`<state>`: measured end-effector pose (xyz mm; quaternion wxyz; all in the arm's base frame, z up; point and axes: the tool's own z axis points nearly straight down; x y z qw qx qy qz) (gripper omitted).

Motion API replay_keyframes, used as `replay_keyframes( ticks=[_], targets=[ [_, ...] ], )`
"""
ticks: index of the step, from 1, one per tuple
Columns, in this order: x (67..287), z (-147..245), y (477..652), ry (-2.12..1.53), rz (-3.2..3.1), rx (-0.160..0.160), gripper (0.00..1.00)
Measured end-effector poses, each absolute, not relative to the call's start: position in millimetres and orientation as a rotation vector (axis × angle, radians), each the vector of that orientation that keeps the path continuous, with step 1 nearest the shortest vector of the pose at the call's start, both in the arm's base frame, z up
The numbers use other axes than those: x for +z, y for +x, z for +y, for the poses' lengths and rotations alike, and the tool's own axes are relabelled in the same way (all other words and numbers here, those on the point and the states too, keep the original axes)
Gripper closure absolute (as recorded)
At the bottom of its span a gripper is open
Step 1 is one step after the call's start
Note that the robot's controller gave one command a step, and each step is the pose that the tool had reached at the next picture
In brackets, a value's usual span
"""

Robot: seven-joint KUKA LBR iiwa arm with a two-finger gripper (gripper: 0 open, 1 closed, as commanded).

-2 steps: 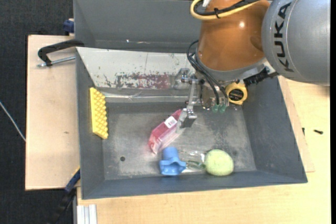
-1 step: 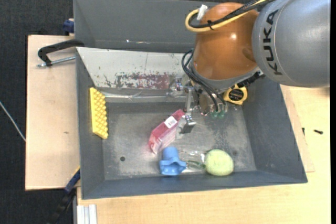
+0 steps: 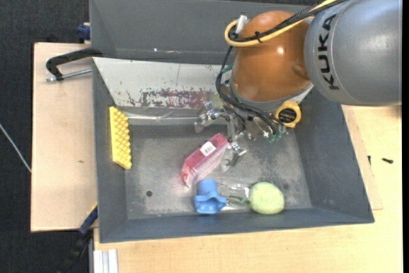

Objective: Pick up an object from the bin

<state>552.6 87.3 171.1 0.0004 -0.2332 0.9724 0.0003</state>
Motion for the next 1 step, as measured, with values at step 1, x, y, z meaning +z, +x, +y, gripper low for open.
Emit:
replay_keyframes(
  ticks=[1],
  targets=[
    [155.2,84.0,578.1,-0.821,3.025,0.001,0.0]
  ],
)
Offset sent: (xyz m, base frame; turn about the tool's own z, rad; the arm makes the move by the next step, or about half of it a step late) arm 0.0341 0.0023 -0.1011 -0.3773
